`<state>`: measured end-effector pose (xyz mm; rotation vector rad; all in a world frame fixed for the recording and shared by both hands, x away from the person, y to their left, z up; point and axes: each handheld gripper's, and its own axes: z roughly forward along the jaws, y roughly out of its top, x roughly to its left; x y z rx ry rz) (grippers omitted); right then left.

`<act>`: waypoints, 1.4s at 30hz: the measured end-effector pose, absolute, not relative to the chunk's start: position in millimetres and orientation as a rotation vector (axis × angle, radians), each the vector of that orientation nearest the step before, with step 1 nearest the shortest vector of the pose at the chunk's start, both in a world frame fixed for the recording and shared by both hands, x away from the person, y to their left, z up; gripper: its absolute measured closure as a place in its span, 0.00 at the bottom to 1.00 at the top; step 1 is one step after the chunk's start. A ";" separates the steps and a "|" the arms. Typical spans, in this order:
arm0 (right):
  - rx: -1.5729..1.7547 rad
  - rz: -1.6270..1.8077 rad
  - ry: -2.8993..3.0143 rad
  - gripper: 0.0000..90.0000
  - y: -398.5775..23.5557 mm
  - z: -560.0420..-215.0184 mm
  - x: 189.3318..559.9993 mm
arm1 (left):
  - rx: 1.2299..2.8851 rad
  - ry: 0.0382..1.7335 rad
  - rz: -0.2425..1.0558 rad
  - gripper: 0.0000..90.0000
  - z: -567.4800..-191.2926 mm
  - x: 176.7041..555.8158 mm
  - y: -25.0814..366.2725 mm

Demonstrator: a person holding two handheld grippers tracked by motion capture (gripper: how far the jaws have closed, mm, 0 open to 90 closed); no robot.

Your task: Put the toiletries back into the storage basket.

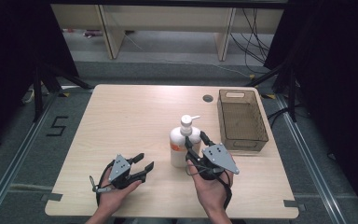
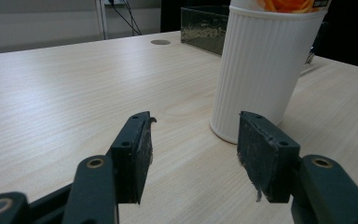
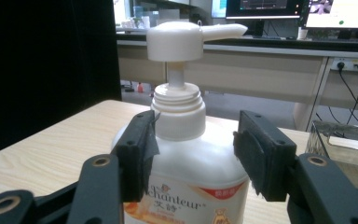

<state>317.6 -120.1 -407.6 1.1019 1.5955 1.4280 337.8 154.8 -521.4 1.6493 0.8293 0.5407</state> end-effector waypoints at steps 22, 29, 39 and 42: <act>1.085 1.370 1.575 0.48 -95.6 -383.1 337.4 | 1.640 0.826 0.541 0.49 -521.7 336.6 154.8; 1.080 1.366 1.586 0.55 -91.8 -380.3 343.9 | 1.631 0.821 0.536 0.49 -522.2 337.7 154.9; 1.091 1.342 1.593 0.61 -86.2 -377.7 349.0 | 1.631 0.816 0.535 0.49 -522.4 337.7 154.9; 1.130 1.336 1.595 0.64 -85.2 -376.4 349.2 | 1.630 0.818 0.533 0.49 -522.4 337.8 154.9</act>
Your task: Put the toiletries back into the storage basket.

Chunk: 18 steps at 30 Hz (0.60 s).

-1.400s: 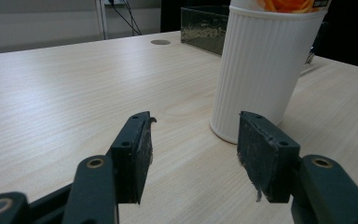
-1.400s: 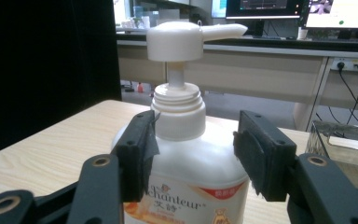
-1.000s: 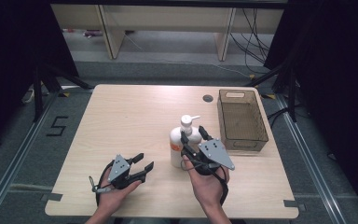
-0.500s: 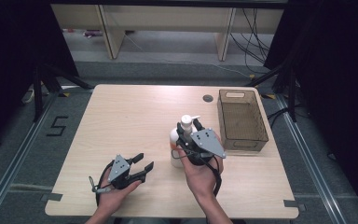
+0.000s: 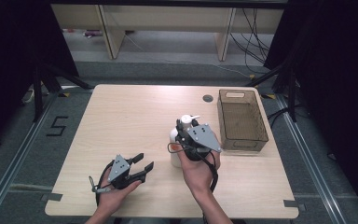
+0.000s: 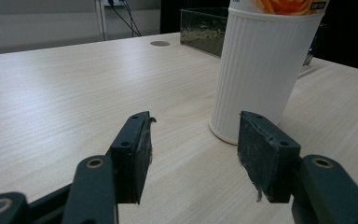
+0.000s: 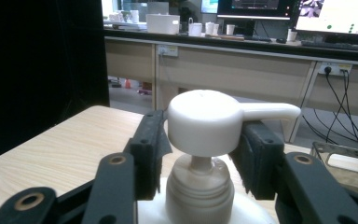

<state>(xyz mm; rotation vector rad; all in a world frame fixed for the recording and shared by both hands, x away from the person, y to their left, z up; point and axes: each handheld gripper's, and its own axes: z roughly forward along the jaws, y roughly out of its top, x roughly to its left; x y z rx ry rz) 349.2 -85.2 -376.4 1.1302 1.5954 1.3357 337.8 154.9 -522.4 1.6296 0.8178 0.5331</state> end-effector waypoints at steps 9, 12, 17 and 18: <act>1.127 1.347 1.590 0.66 -87.1 -376.6 350.2 | 1.627 0.820 0.529 0.49 -522.4 337.7 155.2; 1.117 1.352 1.591 0.67 -88.5 -376.8 350.7 | 1.639 0.830 0.532 0.49 -521.6 337.0 155.6; 1.124 1.361 1.596 0.67 -91.7 -375.7 351.1 | 1.627 0.821 0.527 0.49 -522.3 337.7 155.4; 1.126 1.368 1.598 0.67 -91.9 -375.4 351.2 | 1.626 0.821 0.527 0.49 -522.3 337.8 155.4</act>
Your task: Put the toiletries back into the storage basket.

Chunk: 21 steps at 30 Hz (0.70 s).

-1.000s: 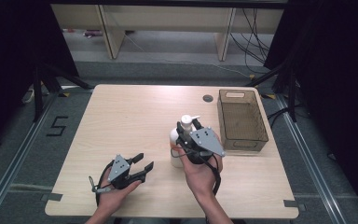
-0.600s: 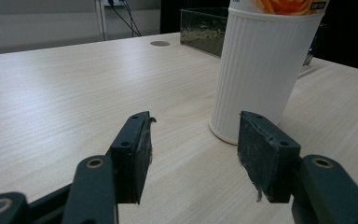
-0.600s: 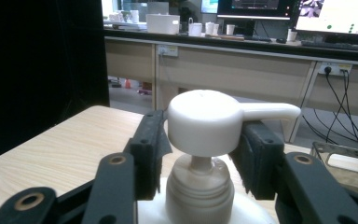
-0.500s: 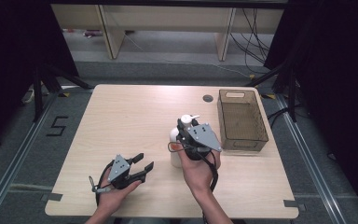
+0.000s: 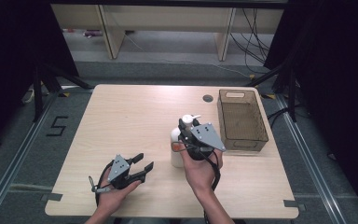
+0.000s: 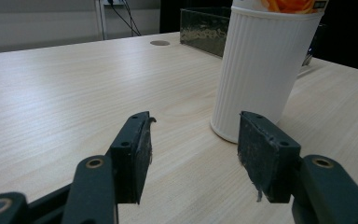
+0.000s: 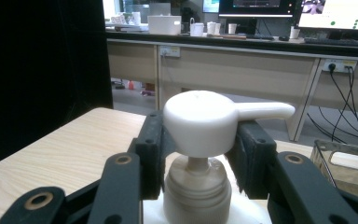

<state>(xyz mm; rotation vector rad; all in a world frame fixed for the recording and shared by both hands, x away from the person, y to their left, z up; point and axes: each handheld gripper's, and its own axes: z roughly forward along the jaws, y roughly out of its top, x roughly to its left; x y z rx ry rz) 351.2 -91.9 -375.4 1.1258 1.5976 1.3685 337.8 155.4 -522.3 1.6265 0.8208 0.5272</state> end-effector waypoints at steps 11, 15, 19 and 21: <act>1.095 1.371 1.561 0.67 -103.3 -363.4 348.3 | 1.632 0.821 0.532 0.49 -522.3 337.4 155.7; 1.110 1.381 1.548 0.67 -107.5 -358.5 347.0 | 1.631 0.820 0.532 0.49 -522.4 337.3 155.5; 1.103 1.385 1.525 0.67 -113.6 -353.8 347.1 | 1.631 0.820 0.532 0.49 -522.4 337.4 155.5; 1.110 1.388 1.513 0.67 -117.2 -351.3 346.7 | 1.631 0.820 0.532 0.49 -522.4 337.3 155.5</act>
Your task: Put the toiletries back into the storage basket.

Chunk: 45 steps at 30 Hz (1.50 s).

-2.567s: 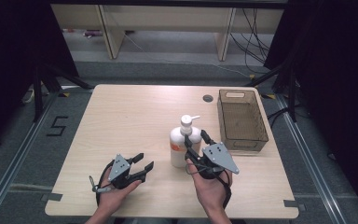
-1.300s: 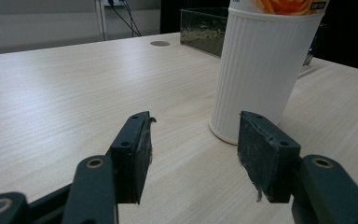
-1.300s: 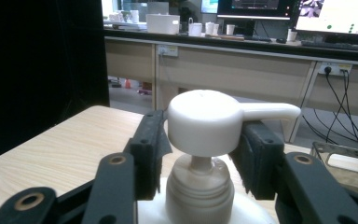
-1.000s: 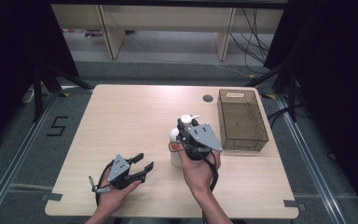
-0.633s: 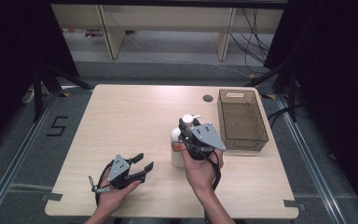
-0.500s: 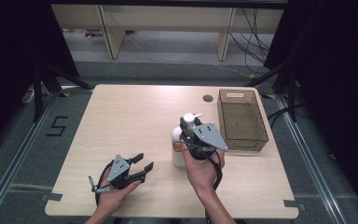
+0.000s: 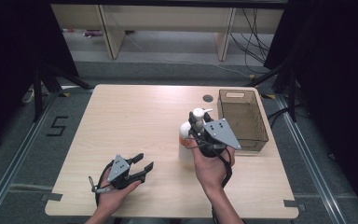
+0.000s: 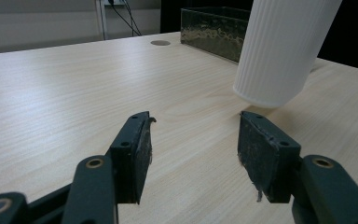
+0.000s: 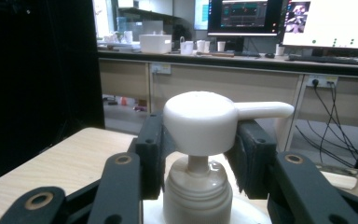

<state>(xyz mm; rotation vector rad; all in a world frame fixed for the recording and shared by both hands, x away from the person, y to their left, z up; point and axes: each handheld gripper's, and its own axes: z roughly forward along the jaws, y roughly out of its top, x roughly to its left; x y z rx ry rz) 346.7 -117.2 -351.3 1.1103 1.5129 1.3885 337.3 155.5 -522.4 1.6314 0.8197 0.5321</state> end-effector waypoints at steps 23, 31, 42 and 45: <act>1.118 1.371 1.414 0.67 -150.8 -330.4 344.6 | 1.633 0.824 0.534 0.49 -522.2 337.1 155.7; 1.132 1.366 1.383 0.67 -162.7 -324.2 341.4 | 1.643 0.831 0.537 0.49 -521.6 336.5 156.1; 1.151 1.344 1.344 0.67 -182.2 -320.8 336.6 | 1.634 0.822 0.537 0.49 -522.4 337.2 155.2; 1.151 1.330 1.334 0.67 -187.1 -320.3 336.1 | 1.631 0.822 0.536 0.49 -522.4 337.2 155.0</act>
